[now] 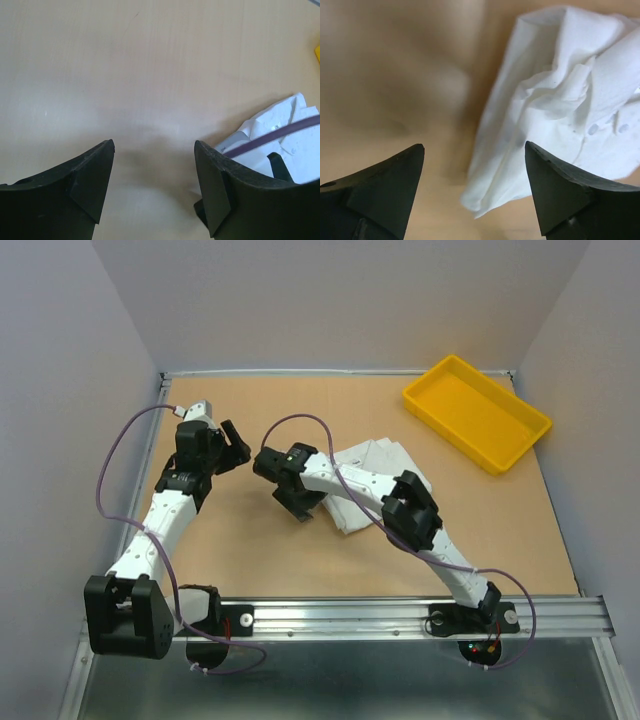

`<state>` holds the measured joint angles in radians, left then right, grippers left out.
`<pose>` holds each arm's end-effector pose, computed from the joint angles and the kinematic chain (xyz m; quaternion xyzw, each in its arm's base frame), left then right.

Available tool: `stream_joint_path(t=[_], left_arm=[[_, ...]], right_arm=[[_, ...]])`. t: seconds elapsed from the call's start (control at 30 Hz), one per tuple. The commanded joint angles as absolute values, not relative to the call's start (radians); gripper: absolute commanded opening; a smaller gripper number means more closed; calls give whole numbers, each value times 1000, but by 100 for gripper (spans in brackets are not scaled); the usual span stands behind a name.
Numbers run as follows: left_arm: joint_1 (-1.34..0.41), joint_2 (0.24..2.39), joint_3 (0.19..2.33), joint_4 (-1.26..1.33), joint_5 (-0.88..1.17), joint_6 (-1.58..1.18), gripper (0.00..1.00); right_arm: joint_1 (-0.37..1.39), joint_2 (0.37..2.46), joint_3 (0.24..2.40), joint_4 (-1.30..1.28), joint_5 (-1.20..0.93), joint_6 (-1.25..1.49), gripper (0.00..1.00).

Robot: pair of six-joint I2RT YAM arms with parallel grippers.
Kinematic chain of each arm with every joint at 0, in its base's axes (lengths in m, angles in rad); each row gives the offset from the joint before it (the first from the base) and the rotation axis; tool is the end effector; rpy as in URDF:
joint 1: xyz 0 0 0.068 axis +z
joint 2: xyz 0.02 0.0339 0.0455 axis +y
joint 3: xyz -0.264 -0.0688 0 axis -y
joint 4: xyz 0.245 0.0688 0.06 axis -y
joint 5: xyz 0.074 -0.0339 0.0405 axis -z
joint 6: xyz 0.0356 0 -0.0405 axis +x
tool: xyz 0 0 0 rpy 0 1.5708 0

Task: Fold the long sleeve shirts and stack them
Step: Fold the shirt

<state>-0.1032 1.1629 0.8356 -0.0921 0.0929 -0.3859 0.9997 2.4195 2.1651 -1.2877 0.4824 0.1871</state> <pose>0.2648 -0.0307 0.2893 -0.0930 0.8331 -0.1695 0.5182 0.2698 0.3893 0.1789 -0.3806 0.8933 -0.1902 0.1451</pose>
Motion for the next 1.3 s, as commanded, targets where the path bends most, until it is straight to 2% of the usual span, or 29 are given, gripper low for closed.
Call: stream_joint_path(t=[0.0,0.2,0.33,0.4,0.53,0.63,0.73,0.97,1.13,1.27], left_arm=[[-97,1109,819,-34,69,-410,76],[-97,1094,798,-40,123,-486,76],[-118,1115,762,-44,238,-563,75],[-194,1134,761,-40,248,-590,75],[-351,1239,807,-12,189,-649,74],[-400,1337,837,47,192,-672,71],[-414,1426,873,107,219,-690,66],[-431,1583,927,176,216,-693,60],[-433,1667,904,232,235,-698,55],[-434,1707,873,279,259,-698,45]], right_arm=[[1028,2244,2189,-1093,247,184,87],[1009,2033,2083,-1006,239,196,91],[907,1861,1793,-905,276,257,86],[858,1743,1683,-812,249,282,85],[747,1585,1389,-599,140,354,73],[735,1511,1300,-500,101,377,66],[735,1489,1218,-373,63,388,59],[733,1566,1203,-235,37,396,50],[735,1641,1216,-158,47,420,49],[735,1721,1249,-126,54,436,48]])
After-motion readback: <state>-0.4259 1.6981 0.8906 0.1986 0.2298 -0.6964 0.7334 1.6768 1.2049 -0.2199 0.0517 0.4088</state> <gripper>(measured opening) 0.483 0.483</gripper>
